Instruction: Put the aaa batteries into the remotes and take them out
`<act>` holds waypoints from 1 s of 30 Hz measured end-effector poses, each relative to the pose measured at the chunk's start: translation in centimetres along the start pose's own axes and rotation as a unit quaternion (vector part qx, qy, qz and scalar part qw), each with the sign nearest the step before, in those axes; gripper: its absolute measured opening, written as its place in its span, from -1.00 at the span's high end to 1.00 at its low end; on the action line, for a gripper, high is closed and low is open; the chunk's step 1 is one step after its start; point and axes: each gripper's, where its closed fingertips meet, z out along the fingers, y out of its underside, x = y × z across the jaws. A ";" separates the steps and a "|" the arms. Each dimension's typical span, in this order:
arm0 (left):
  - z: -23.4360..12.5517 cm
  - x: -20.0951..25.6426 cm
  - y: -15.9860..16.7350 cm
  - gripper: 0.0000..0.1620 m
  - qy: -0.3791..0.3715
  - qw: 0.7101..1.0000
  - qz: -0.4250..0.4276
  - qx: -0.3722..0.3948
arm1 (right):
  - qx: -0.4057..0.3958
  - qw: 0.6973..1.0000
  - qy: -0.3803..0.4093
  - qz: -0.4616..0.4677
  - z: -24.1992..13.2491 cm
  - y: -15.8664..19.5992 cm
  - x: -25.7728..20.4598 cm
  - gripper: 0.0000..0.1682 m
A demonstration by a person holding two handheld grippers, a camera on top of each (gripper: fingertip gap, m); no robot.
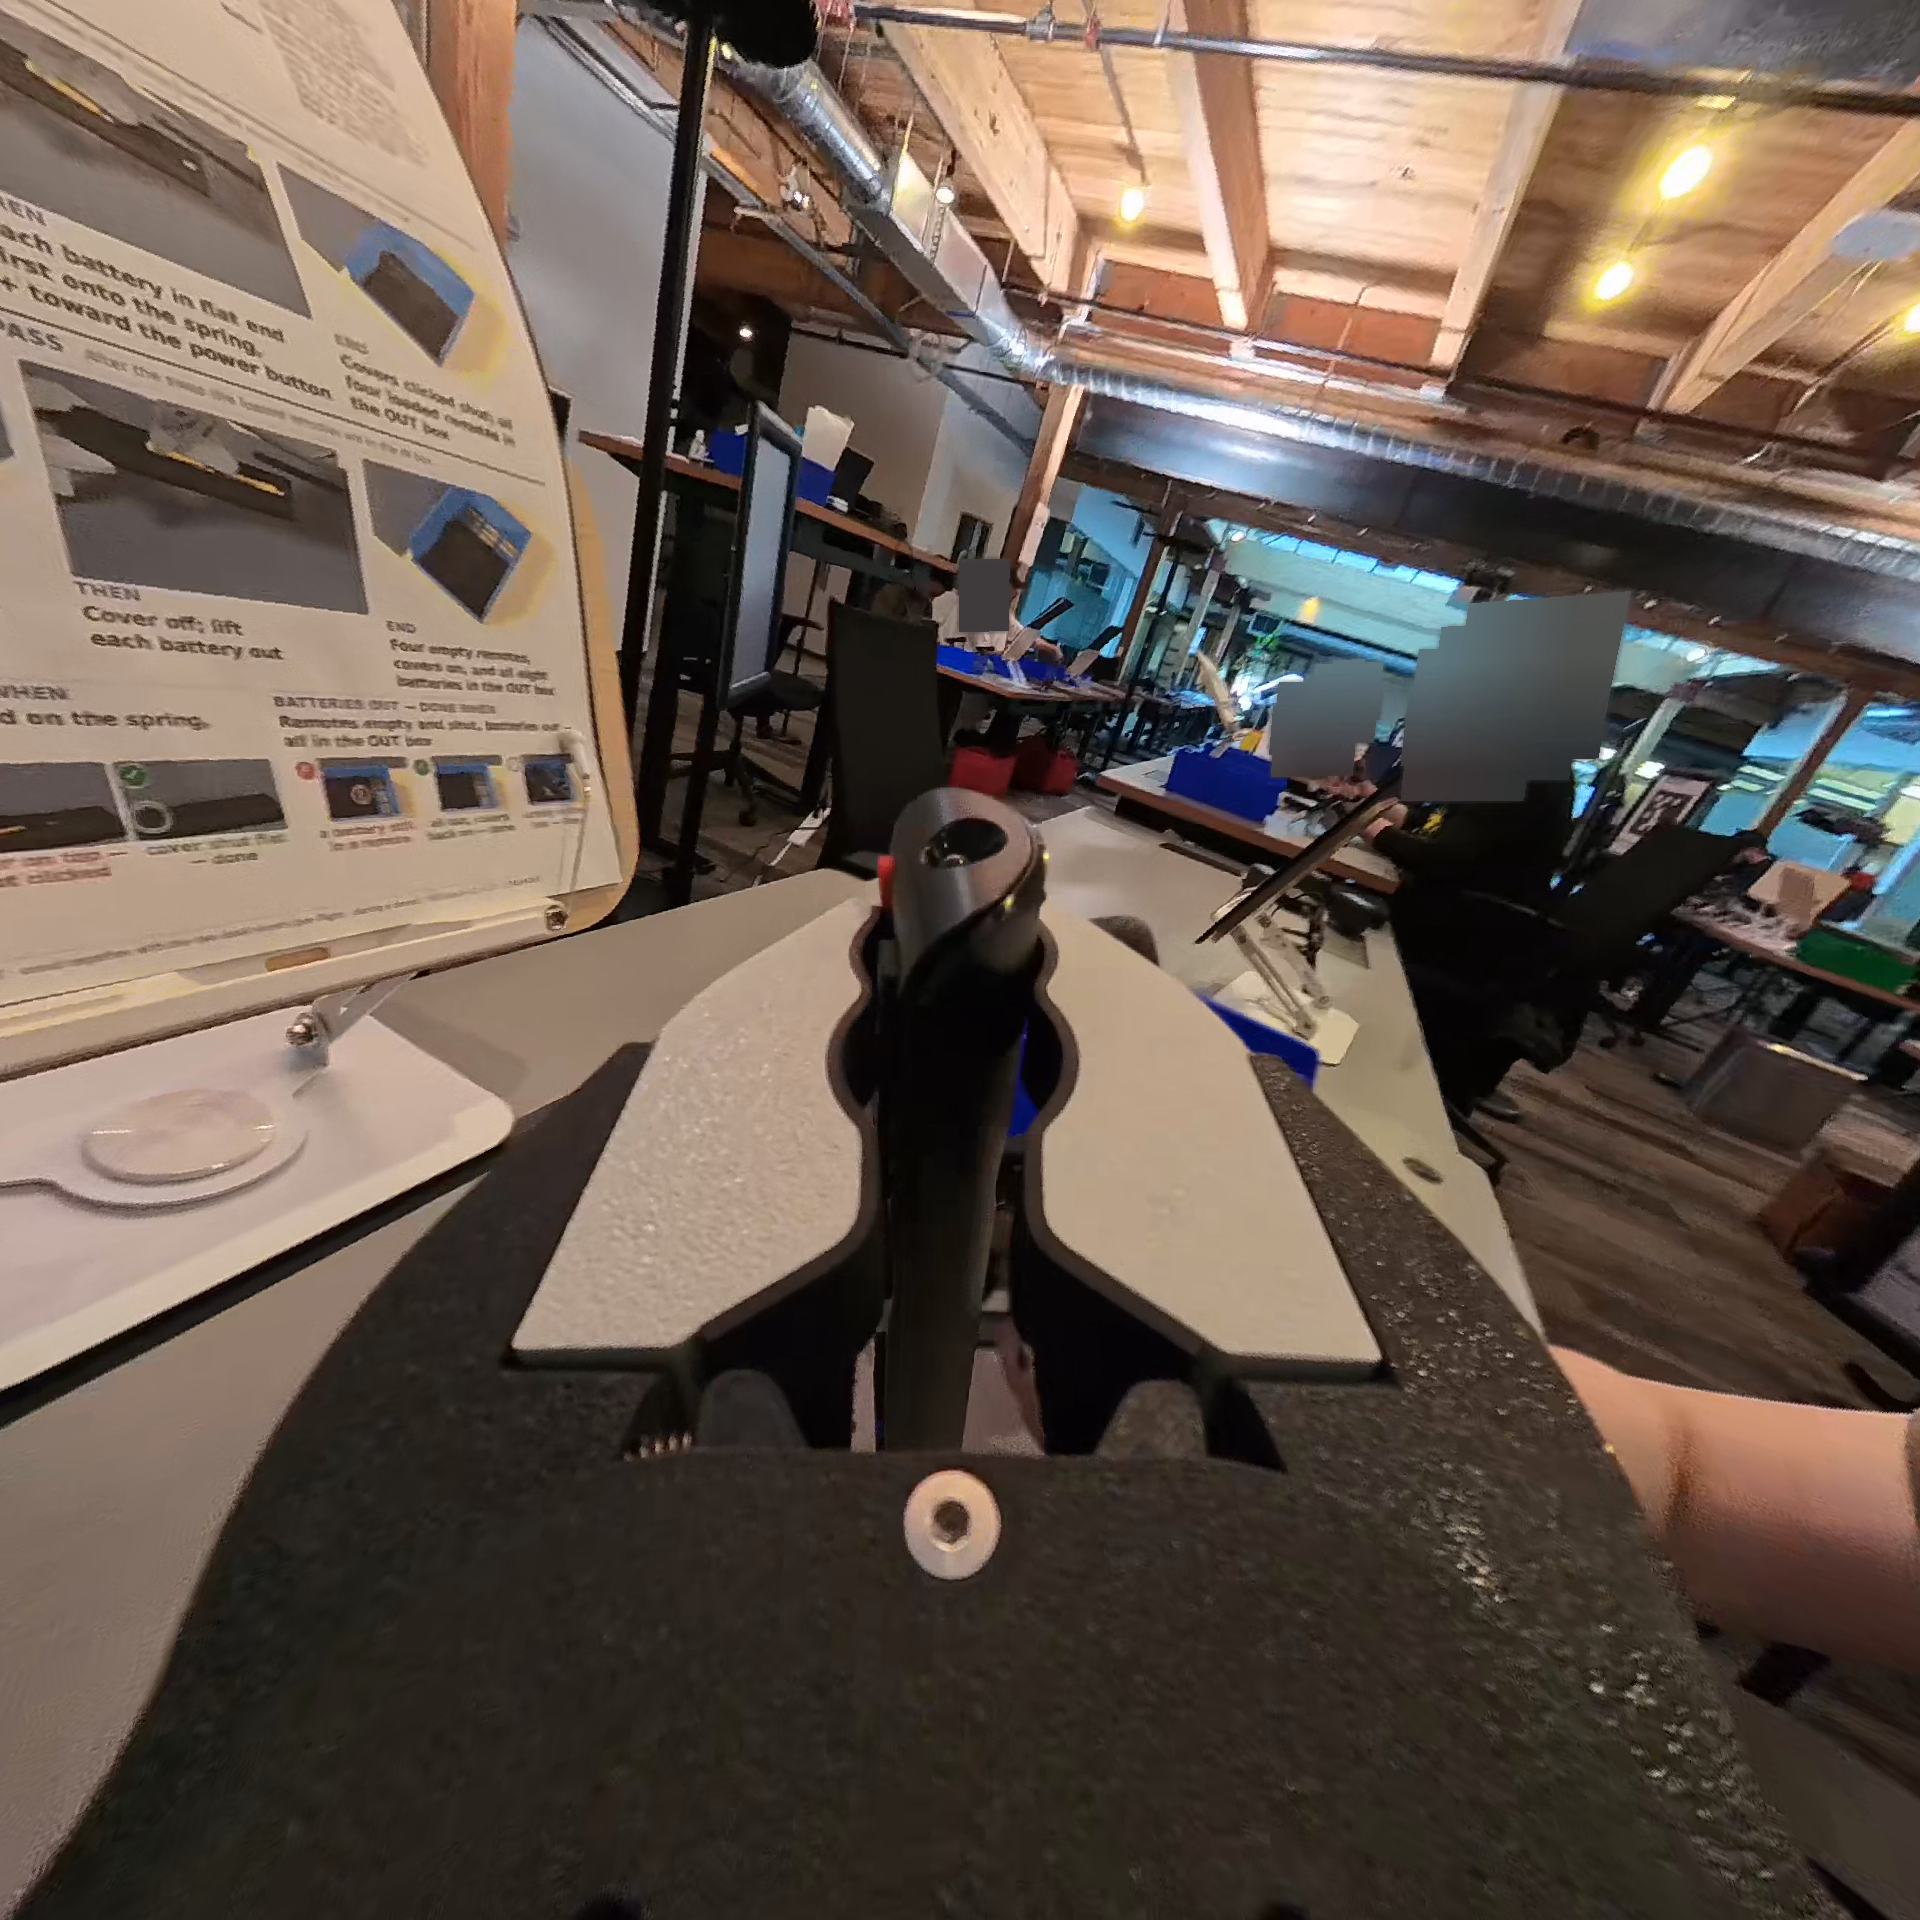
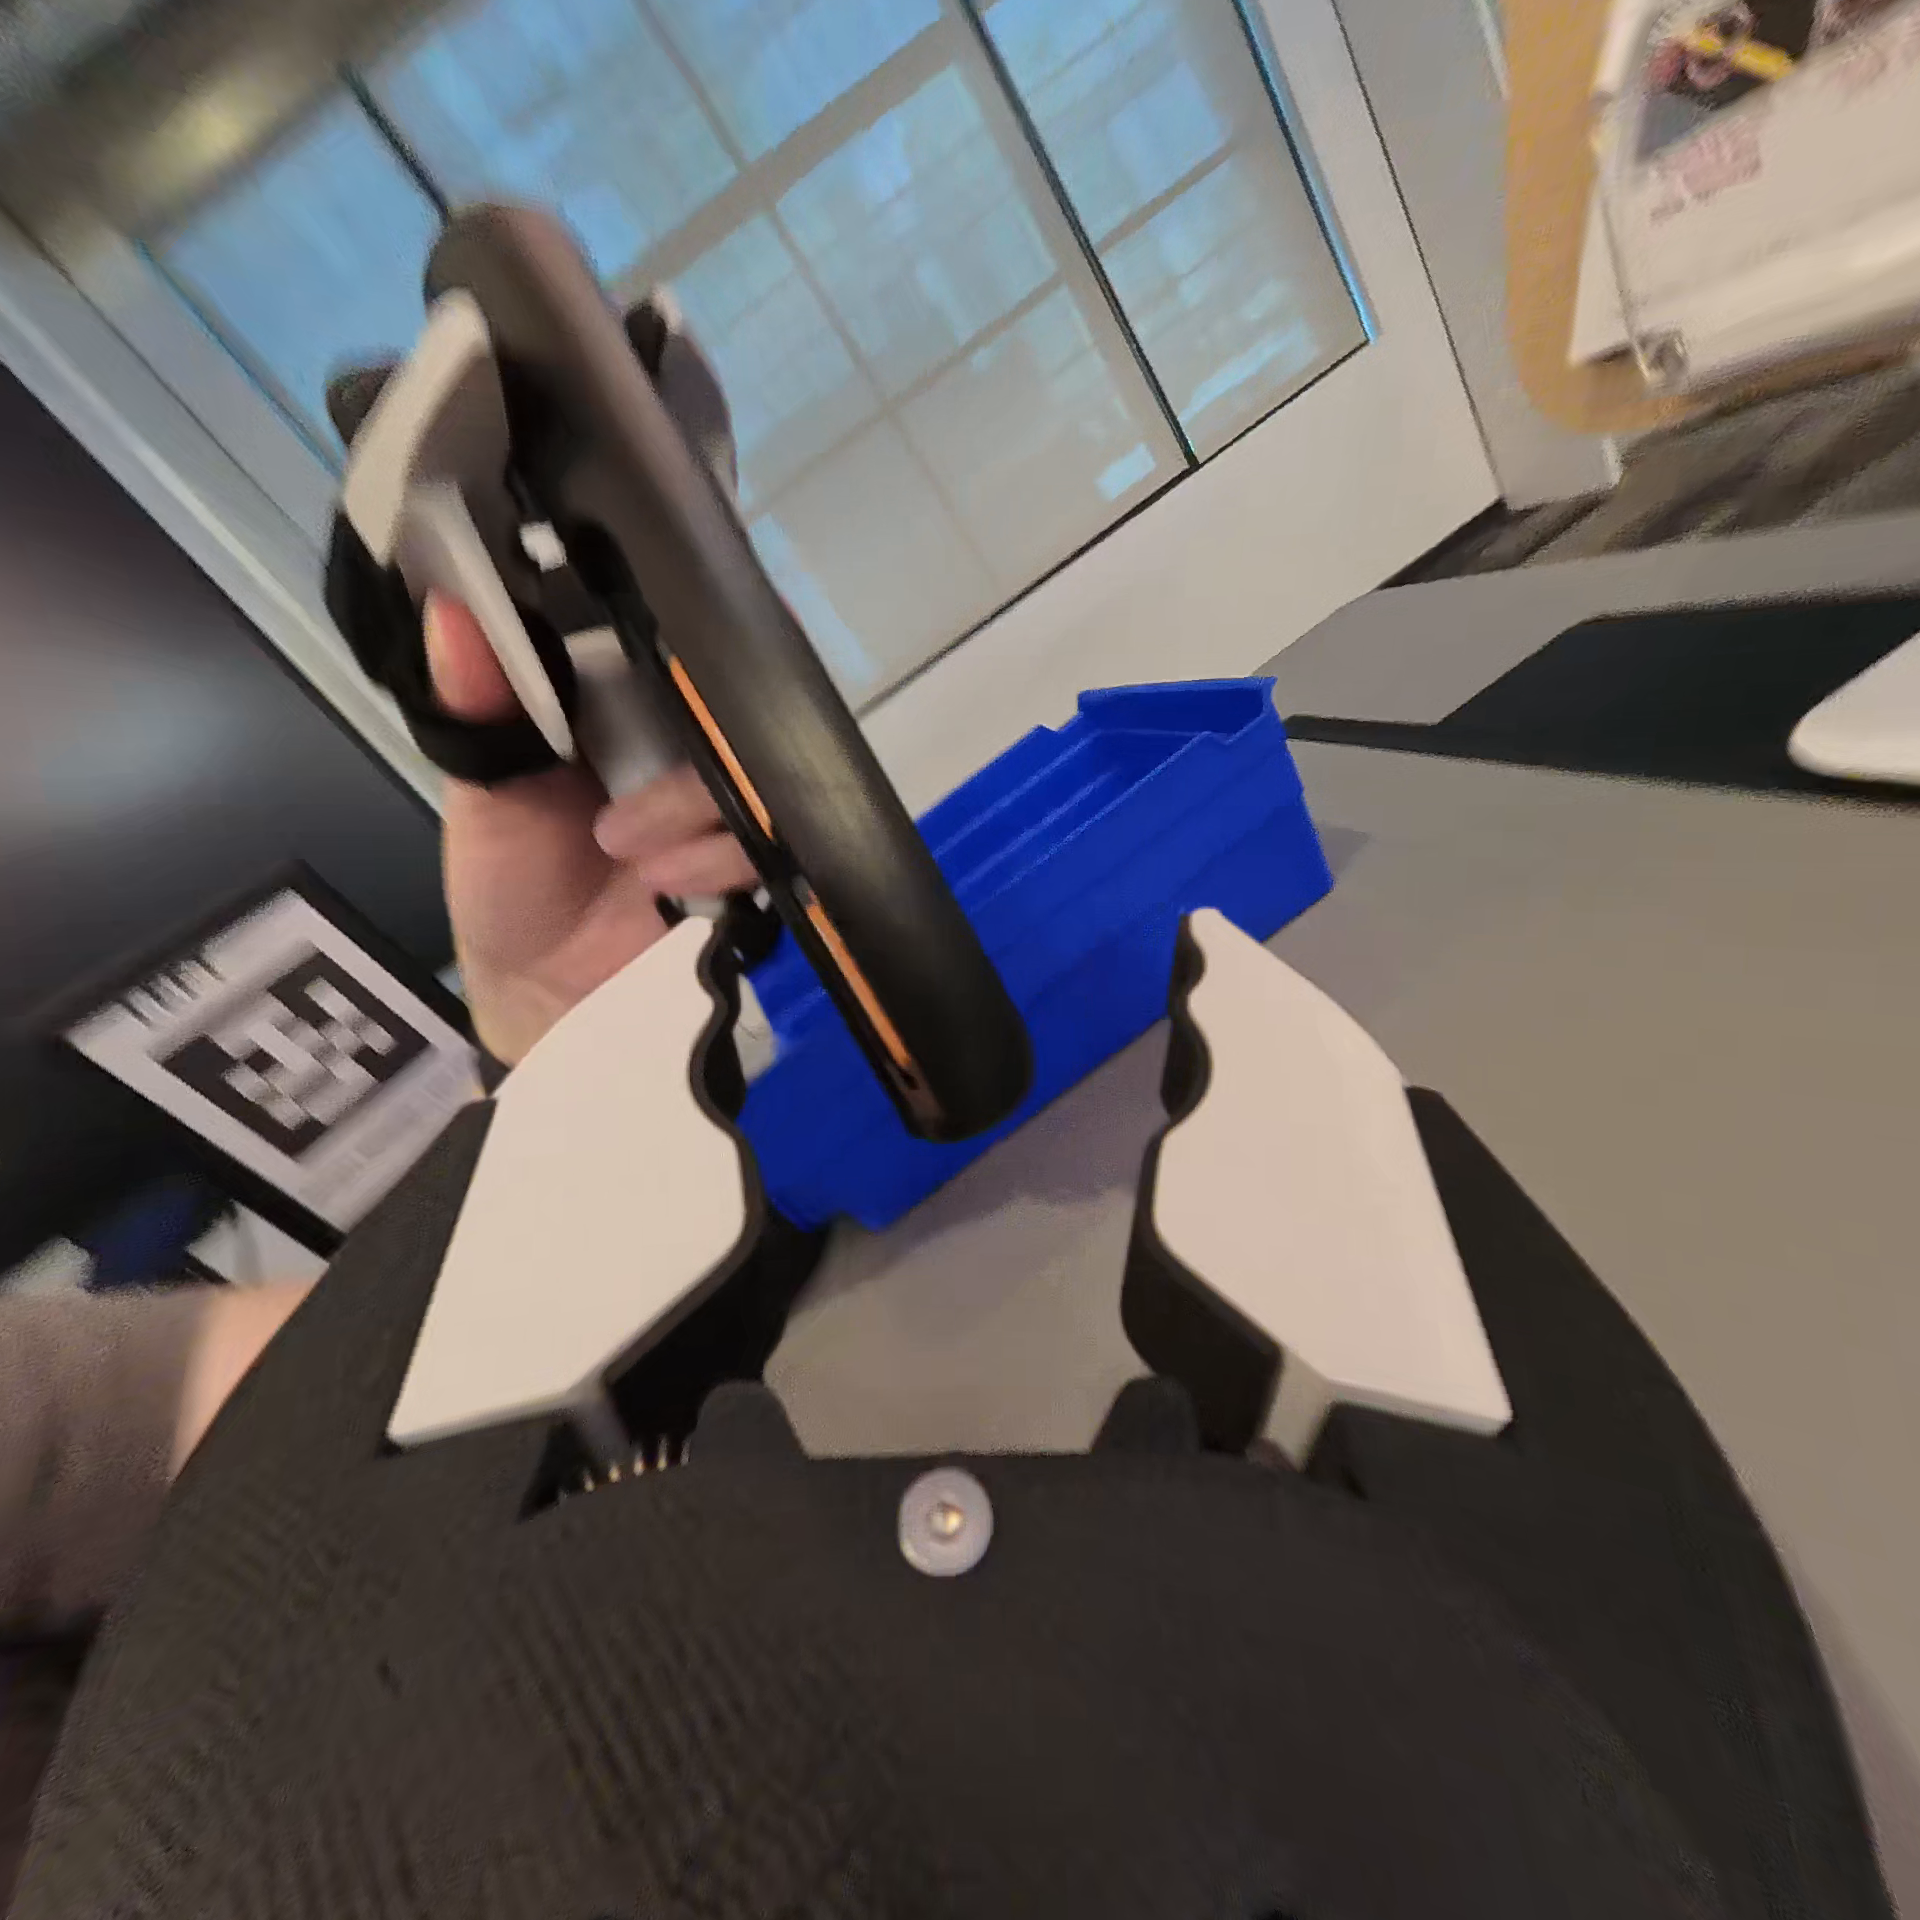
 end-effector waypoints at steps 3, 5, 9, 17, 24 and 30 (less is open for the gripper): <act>-0.4 1.1 -0.9 0.71 0.036 0.999 -0.028 0.017 | -0.002 0.997 -0.072 -0.002 0.1 0.6 -1.2 0.03; -0.6 1.7 -1.5 0.71 0.055 0.997 -0.044 0.029 | 0.014 0.984 -0.164 0.065 0.0 0.2 -3.1 0.07; -1.0 2.1 -2.1 0.71 0.079 0.994 -0.065 0.043 | 0.002 0.977 -0.205 0.059 -0.1 0.9 -4.3 0.32; -3.4 3.2 -0.7 0.53 0.126 0.987 0.064 -0.071 | -0.083 0.969 -0.232 0.012 -2.7 -0.7 -6.2 0.75; -3.8 3.8 4.3 0.50 0.148 0.955 0.146 -0.212 | -0.194 0.965 -0.178 0.015 -5.8 -1.7 -6.9 0.76; -2.8 3.0 7.3 0.47 0.131 0.938 0.154 -0.280 | -0.229 0.962 -0.146 -0.013 -7.1 -1.4 -5.9 0.76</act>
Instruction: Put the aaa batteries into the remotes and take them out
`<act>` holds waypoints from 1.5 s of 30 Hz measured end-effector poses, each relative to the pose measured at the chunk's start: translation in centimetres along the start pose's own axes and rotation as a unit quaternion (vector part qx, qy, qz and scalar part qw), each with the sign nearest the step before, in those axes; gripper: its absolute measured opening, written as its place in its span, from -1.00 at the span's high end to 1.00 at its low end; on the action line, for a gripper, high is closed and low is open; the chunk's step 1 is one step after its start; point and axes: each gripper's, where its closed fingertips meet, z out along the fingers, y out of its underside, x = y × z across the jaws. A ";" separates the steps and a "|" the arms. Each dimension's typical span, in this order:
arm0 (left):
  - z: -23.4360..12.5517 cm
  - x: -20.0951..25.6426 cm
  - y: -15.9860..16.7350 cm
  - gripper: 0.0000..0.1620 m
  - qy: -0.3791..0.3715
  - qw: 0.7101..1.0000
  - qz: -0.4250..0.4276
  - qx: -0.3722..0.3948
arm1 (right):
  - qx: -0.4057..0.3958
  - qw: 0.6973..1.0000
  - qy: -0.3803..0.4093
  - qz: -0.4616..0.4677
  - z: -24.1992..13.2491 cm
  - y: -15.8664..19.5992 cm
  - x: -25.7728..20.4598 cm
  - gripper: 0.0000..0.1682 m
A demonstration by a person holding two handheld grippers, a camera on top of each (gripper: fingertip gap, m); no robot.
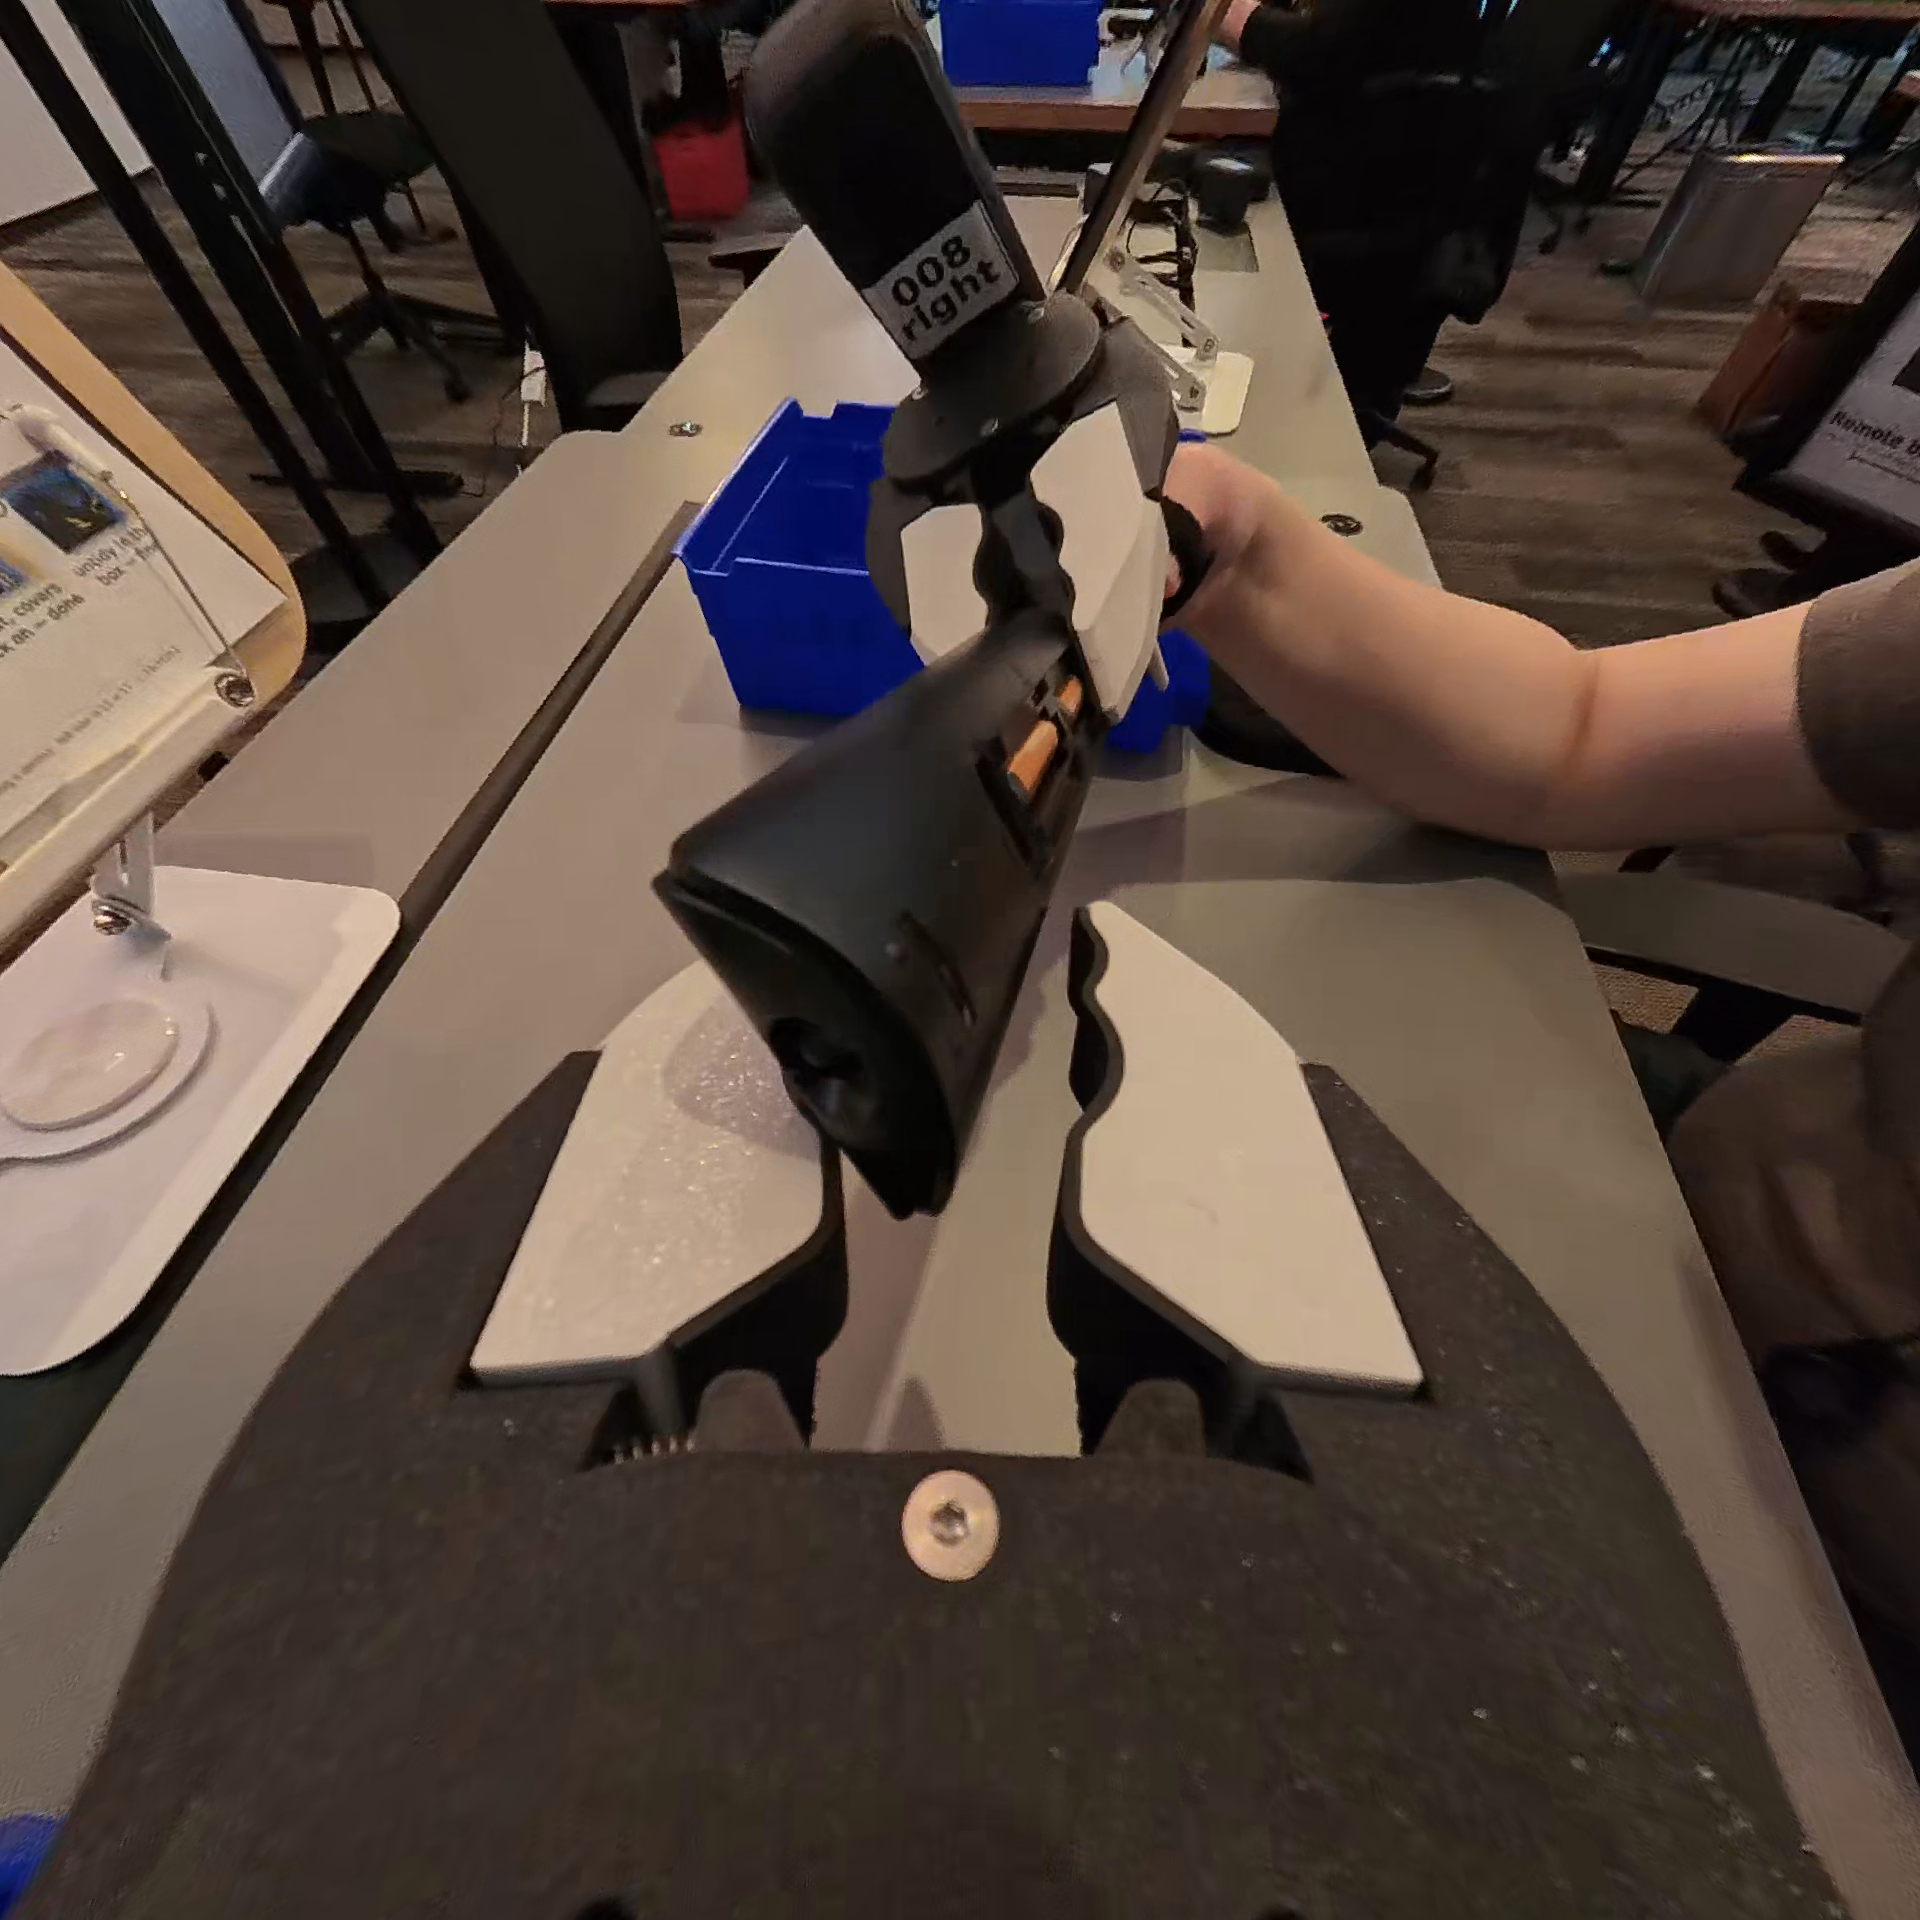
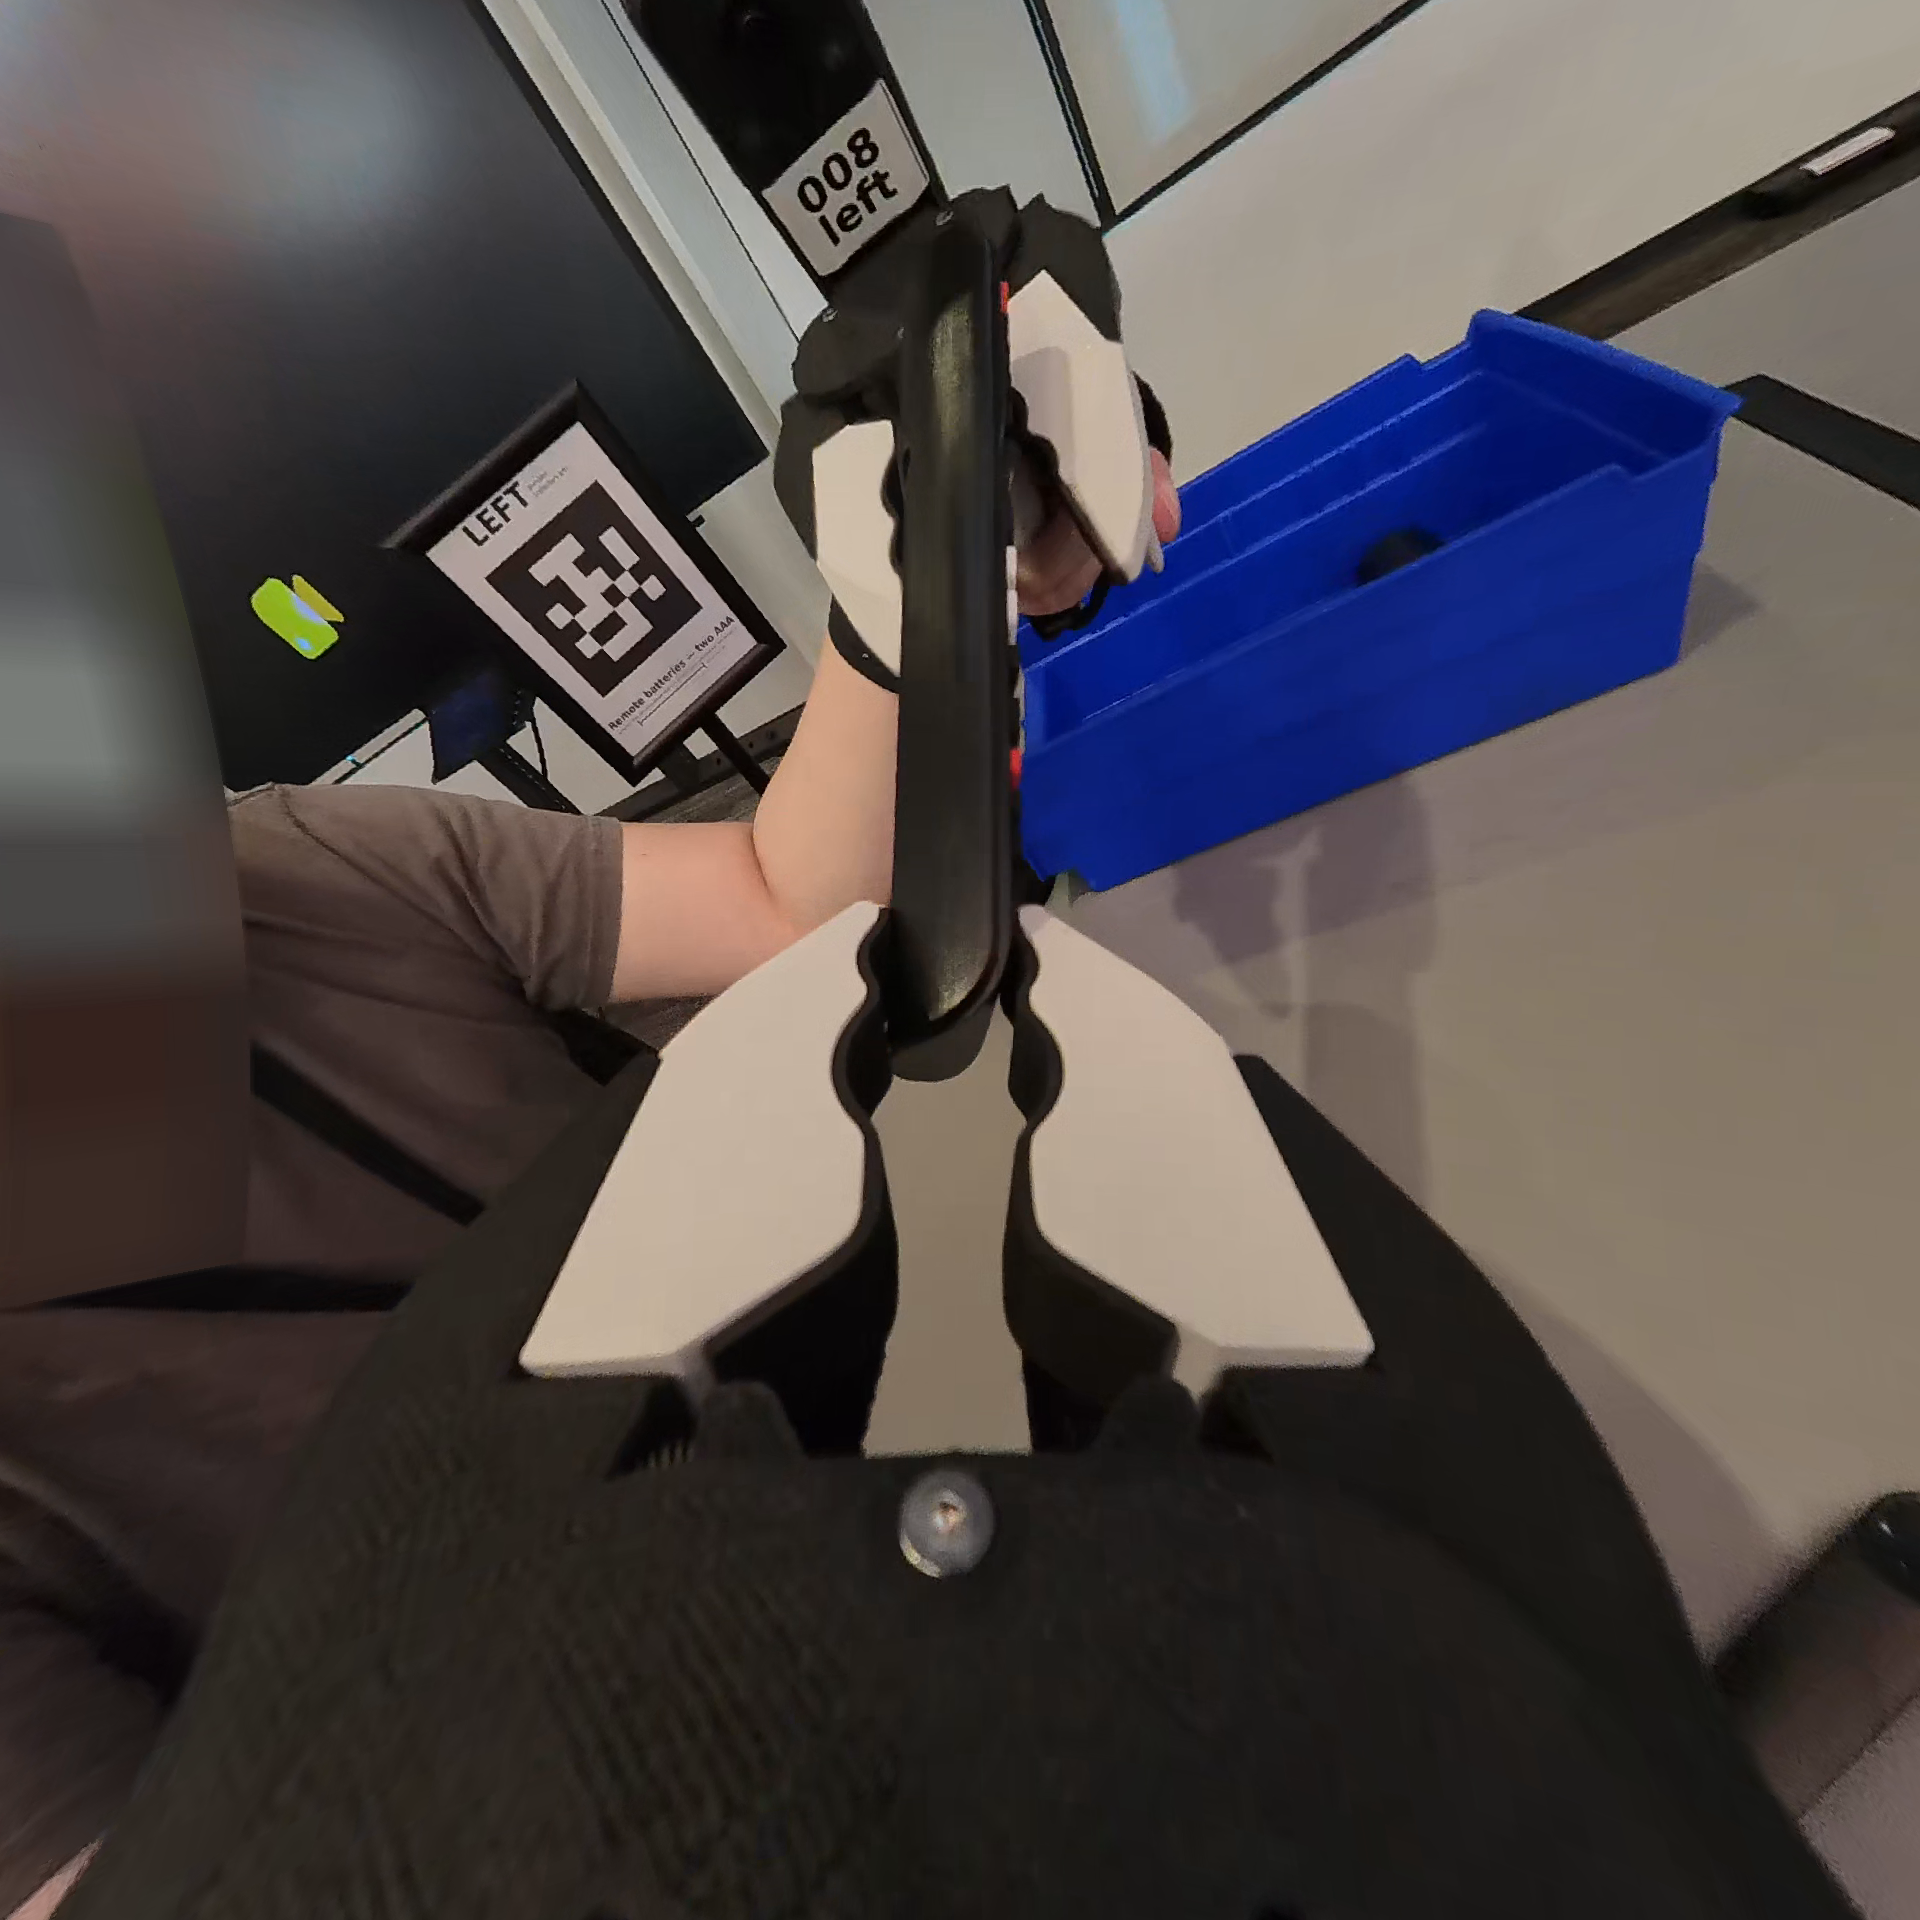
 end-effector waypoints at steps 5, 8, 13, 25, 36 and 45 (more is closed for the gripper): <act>0.4 0.1 -0.4 0.34 -0.001 1.000 -0.004 0.008 | 0.001 1.000 0.003 -0.008 -0.1 0.0 0.1 0.76; 0.3 0.1 -0.5 0.35 -0.009 1.000 0.000 0.006 | 0.004 1.000 -0.005 -0.004 0.1 0.0 0.0 0.76; -0.3 0.7 -0.6 0.59 0.005 1.000 0.016 0.000 | 0.004 1.000 -0.011 -0.023 0.5 -0.1 -0.3 0.76; -0.3 1.2 1.4 0.65 0.034 0.998 0.002 -0.047 | 0.010 0.998 -0.064 -0.012 1.5 1.5 1.2 0.76; -0.1 -0.3 2.7 0.60 0.013 0.996 -0.043 -0.073 | 0.042 0.994 -0.100 0.006 2.5 2.7 3.0 0.76; -0.1 0.1 3.0 0.64 0.013 0.995 -0.041 -0.093 | 0.045 0.994 -0.100 0.001 2.4 2.7 2.9 0.76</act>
